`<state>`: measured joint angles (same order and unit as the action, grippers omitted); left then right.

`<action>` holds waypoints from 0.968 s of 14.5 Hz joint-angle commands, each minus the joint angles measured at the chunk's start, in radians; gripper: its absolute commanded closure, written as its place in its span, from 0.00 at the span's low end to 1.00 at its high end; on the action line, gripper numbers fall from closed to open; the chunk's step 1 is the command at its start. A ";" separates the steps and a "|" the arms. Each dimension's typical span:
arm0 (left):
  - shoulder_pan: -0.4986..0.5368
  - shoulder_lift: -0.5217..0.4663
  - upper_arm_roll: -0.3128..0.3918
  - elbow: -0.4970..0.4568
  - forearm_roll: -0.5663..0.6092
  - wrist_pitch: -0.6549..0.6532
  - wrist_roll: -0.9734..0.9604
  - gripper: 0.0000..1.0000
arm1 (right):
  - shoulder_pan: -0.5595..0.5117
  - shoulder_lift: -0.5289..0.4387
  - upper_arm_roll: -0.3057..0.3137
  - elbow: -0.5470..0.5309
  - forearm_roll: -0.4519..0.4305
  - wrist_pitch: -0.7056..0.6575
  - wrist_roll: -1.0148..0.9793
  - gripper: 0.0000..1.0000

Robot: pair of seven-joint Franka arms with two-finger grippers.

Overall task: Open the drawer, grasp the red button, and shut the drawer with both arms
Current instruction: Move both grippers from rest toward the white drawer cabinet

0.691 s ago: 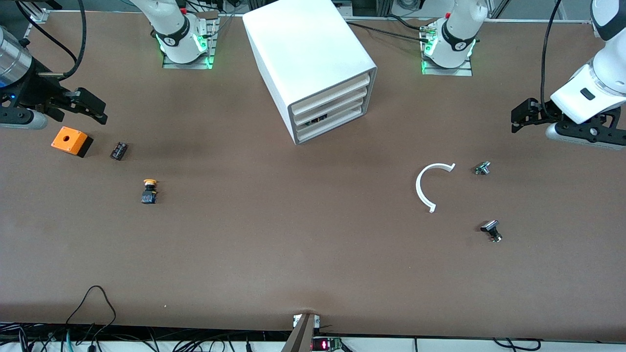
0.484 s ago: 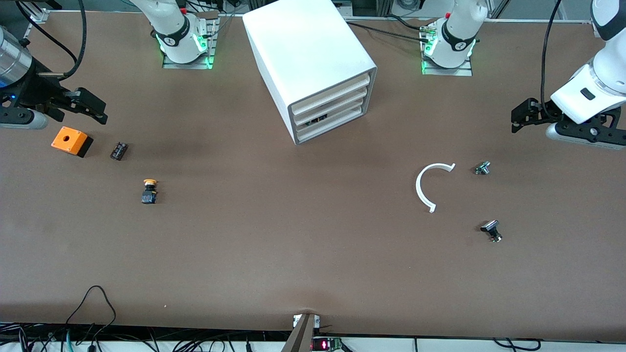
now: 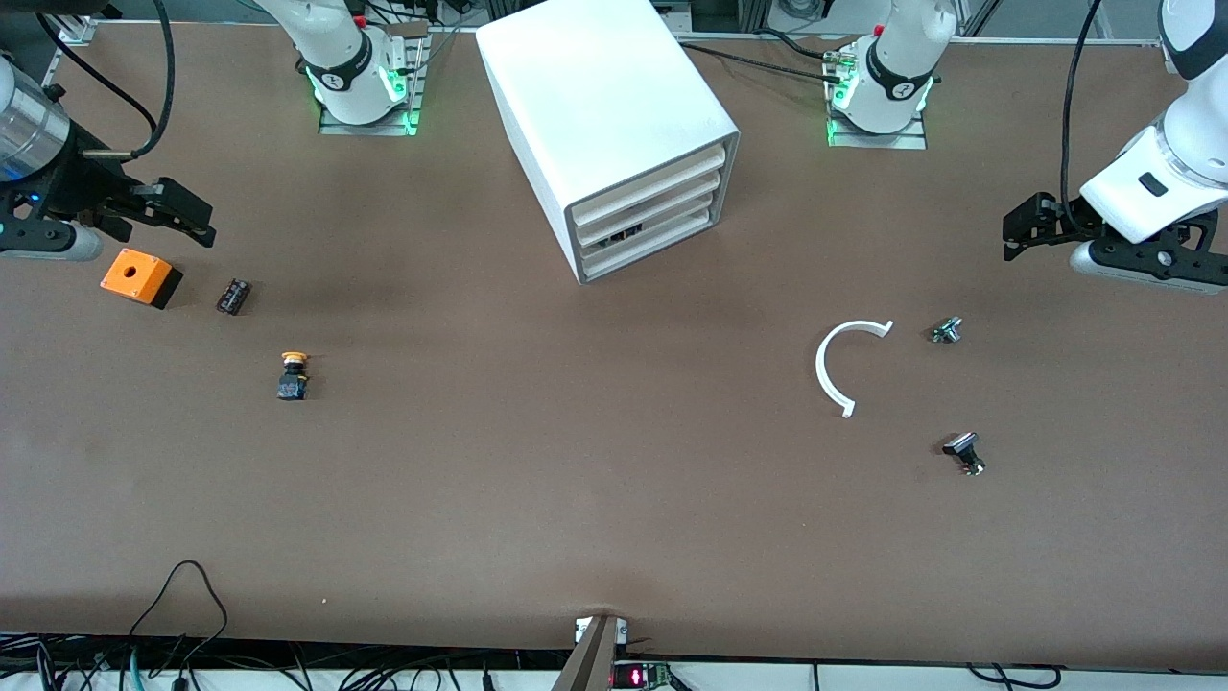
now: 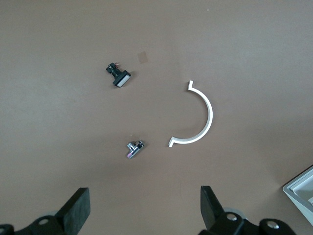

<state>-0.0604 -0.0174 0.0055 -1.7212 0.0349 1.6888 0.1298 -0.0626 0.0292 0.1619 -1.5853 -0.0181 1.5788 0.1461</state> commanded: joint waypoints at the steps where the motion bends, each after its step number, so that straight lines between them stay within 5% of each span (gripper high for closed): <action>1: 0.001 0.007 -0.001 0.025 0.016 -0.021 0.002 0.01 | -0.003 0.035 0.011 0.011 0.001 -0.019 -0.019 0.01; 14: -0.019 0.028 -0.045 0.080 0.008 -0.052 -0.026 0.01 | 0.124 0.250 0.015 0.083 0.010 0.066 0.199 0.01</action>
<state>-0.0709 -0.0141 -0.0278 -1.6889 0.0349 1.6744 0.1214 0.0363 0.2315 0.1765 -1.5683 -0.0142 1.6507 0.2738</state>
